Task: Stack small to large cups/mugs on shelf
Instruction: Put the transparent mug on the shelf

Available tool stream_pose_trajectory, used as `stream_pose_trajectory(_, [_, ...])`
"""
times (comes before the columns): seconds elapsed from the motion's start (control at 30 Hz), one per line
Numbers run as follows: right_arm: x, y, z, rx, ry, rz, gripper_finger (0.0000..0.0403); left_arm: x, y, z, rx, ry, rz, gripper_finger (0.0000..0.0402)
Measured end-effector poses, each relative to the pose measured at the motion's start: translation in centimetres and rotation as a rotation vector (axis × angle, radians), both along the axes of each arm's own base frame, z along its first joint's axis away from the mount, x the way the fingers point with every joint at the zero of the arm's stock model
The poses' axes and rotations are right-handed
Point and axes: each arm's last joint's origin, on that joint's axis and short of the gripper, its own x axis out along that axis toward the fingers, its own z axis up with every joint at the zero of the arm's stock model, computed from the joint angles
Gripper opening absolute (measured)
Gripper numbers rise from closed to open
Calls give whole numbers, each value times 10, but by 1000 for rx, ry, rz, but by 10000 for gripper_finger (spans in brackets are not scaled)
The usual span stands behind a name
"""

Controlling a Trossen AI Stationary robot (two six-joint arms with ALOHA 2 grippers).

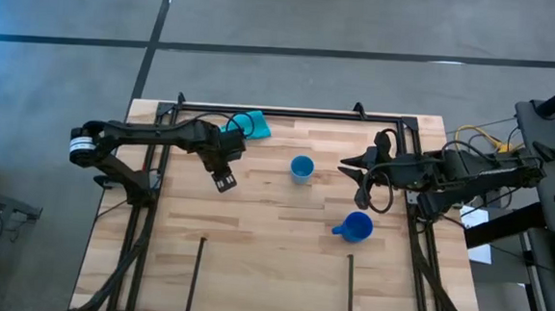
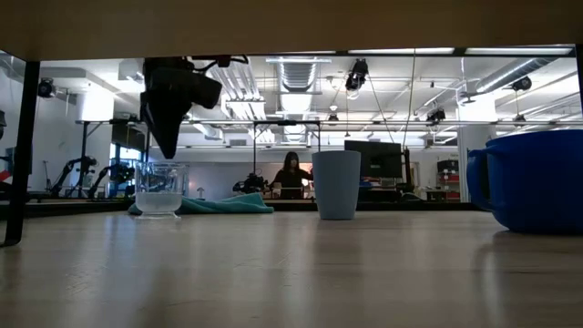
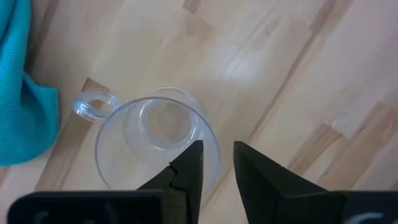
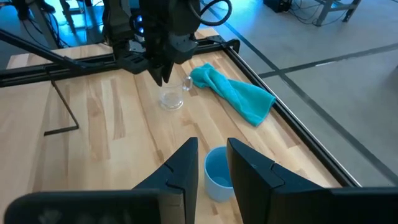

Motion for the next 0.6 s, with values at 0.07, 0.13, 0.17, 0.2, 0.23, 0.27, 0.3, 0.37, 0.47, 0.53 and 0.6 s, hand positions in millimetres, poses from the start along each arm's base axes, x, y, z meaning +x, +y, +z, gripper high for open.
stream_pose_trajectory(0.07, [0, 0, 0, 0, 0, 0, 79, 1, 0, 0, 4, -15, 0, 74])
stream_pose_trajectory(0.13, [0, 0, 0, 0, 0, 0, 79, 2, 1, 0, 4, -15, 1, 74])
stream_pose_trajectory(0.17, [0, 0, 0, 1, 0, 0, 79, 2, 1, 0, 4, -13, 1, 74])
stream_pose_trajectory(0.2, [0, 0, 0, 0, 0, 0, 79, 2, 1, 0, 5, -13, 1, 74])
stream_pose_trajectory(0.23, [0, 0, 0, 0, 0, 0, 79, 2, 1, 0, 12, -11, 3, 74])
stream_pose_trajectory(0.27, [0, 0, 0, 0, 0, 0, 79, 1, 2, -1, 29, -5, 7, 74])
stream_pose_trajectory(0.3, [0, 0, 0, 0, 0, 0, 79, 1, 2, -1, 49, 1, 13, 74])
stream_pose_trajectory(0.37, [0, 0, 0, 0, 0, 0, 79, 1, 3, -1, 68, 8, 27, 74])
stream_pose_trajectory(0.47, [0, 0, 0, 0, 0, 0, 79, 1, 4, -1, 66, 7, 45, 74])
stream_pose_trajectory(0.53, [0, 0, 0, 0, 0, 0, 79, 1, 3, -1, 53, 4, 43, 74])
stream_pose_trajectory(0.6, [0, 0, 0, 0, 0, 0, 79, 1, 3, -1, 47, 2, 44, 74])
